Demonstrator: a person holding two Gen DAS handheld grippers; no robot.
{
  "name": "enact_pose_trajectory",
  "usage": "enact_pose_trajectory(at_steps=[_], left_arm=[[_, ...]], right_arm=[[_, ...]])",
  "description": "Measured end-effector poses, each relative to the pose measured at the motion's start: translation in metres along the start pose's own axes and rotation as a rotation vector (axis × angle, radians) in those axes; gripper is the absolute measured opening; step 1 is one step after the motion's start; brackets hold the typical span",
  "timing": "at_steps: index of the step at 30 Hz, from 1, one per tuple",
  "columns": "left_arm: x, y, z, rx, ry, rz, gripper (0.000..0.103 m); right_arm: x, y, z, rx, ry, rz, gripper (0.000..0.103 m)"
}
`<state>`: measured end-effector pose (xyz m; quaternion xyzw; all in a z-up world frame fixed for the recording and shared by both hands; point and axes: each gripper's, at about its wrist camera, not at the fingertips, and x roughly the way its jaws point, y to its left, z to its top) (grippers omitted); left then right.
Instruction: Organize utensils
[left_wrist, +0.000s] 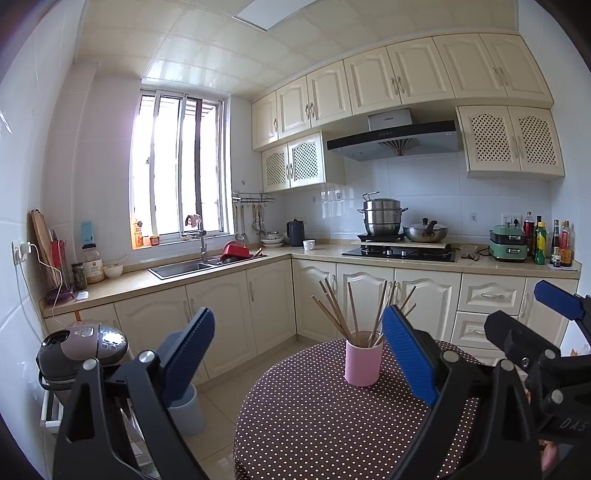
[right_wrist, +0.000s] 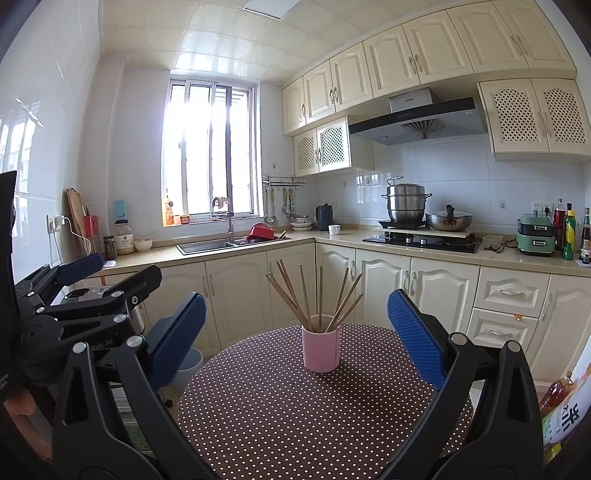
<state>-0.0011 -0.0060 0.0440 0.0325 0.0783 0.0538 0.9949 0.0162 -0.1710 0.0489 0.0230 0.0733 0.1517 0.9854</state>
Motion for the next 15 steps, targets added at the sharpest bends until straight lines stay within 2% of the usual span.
enact_pose_trajectory(at_steps=[15], left_arm=[[0.014, -0.004, -0.005, -0.007, 0.039, -0.021, 0.090]], right_arm=[[0.009, -0.005, -0.004, 0.010, 0.019, -0.006, 0.097]])
